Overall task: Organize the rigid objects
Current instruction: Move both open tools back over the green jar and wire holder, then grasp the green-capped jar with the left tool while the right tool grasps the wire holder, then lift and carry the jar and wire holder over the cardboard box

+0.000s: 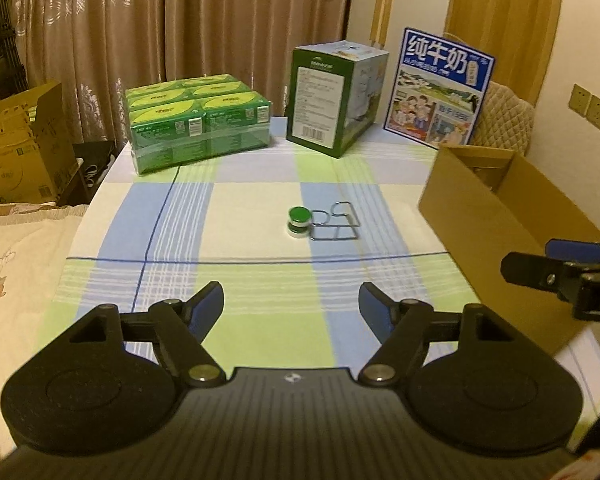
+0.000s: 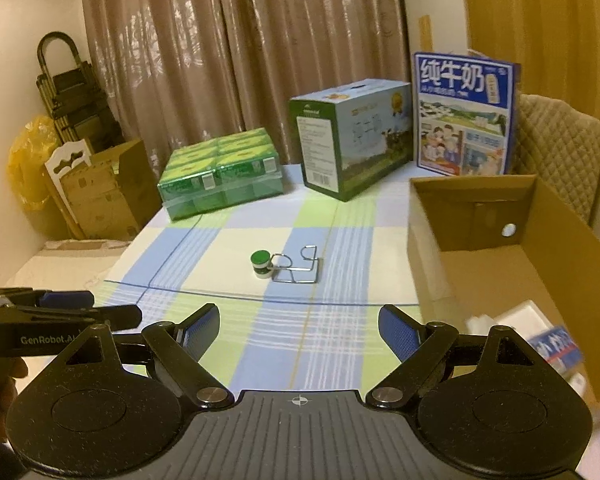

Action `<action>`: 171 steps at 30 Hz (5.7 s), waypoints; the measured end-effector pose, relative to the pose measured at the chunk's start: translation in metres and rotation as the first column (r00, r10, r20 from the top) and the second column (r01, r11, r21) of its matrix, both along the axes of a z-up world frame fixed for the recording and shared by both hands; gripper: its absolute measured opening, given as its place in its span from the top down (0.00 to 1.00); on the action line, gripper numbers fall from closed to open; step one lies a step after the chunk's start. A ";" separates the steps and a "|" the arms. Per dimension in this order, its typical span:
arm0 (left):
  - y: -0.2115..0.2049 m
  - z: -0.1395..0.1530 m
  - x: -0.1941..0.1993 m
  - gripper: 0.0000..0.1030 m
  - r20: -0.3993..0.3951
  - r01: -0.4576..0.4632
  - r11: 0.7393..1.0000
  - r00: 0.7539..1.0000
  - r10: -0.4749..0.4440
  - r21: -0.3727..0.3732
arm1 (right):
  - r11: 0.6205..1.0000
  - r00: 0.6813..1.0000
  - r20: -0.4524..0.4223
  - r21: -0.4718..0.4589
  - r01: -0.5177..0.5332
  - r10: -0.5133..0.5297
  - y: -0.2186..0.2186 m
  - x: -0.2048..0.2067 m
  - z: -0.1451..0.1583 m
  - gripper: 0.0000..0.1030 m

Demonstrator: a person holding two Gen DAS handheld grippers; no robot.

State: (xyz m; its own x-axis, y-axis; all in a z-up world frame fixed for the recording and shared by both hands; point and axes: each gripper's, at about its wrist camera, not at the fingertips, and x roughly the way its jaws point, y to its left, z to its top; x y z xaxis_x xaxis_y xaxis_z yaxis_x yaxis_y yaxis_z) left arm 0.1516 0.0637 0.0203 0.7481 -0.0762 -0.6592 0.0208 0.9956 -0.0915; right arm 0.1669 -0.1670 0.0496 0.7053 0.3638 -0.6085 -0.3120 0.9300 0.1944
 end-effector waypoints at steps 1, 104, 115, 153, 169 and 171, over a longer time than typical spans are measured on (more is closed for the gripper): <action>0.003 -0.004 0.008 0.29 0.000 -0.004 1.000 1.000 0.004 0.004 | 1.000 1.000 -0.001 -0.003 -0.004 0.004 0.005 0.008 -0.006 0.19; -0.020 -0.133 0.197 0.76 0.047 0.182 0.980 0.981 -0.186 0.082 | 0.995 0.994 -0.074 -0.059 0.075 -0.079 0.019 0.180 -0.123 0.37; -0.018 -0.084 0.147 0.76 0.071 0.124 0.991 0.989 -0.127 0.050 | 0.998 0.999 -0.028 -0.060 0.026 -0.028 0.024 0.144 -0.096 0.37; -0.210 0.048 -0.083 0.76 0.139 0.370 0.929 0.920 -0.366 -0.007 | 0.960 0.962 0.120 -0.102 0.259 -0.247 -0.179 -0.118 0.058 0.37; -0.246 0.049 -0.059 0.76 0.104 0.410 0.912 0.907 -0.408 0.000 | 0.966 0.971 0.058 -0.100 0.237 -0.232 -0.206 -0.089 0.041 0.37; -0.250 0.049 -0.053 0.76 0.100 0.414 0.910 0.906 -0.411 -0.002 | 0.967 0.972 0.049 -0.103 0.233 -0.229 -0.210 -0.082 0.038 0.37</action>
State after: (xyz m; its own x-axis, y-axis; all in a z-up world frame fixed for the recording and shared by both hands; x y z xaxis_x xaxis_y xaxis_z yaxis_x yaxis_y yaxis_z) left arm 0.0990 -0.1865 0.0688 0.7057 -0.4056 -0.5809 0.4388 0.8940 -0.0910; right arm 0.0845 -0.3766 0.0880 0.7850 0.1220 -0.6074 -0.0908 0.9925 0.0820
